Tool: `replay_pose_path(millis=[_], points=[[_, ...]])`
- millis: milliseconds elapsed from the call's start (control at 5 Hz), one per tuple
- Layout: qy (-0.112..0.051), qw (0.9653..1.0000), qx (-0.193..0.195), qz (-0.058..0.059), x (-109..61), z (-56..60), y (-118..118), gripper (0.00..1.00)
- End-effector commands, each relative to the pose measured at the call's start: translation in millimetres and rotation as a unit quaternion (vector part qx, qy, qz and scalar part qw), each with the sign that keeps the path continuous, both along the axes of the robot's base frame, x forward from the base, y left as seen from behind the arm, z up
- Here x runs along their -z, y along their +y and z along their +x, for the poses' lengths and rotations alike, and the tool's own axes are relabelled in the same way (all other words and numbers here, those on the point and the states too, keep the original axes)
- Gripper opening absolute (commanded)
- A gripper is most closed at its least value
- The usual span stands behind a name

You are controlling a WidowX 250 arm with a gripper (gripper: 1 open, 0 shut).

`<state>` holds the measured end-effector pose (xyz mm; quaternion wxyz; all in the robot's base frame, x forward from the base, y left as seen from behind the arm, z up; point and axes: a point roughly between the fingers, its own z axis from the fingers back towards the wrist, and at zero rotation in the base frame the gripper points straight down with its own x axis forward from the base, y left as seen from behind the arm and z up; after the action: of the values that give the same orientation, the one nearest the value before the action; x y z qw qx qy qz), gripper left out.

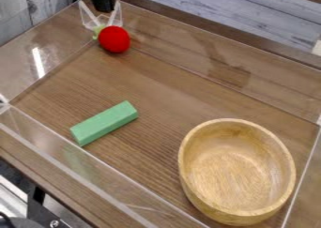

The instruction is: Move the red object to the left side of the table

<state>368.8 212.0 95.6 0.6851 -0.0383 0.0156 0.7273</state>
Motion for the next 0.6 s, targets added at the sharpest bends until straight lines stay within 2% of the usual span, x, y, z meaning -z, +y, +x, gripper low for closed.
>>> replay_pose_path(millis=[0,400], points=[[-0.018,0.9993,-0.028,0.018,-19.3,0.9,-5.0,1.00],[-0.025,0.9994,0.018,0.017,-34.4,0.3,-10.1,1.00]])
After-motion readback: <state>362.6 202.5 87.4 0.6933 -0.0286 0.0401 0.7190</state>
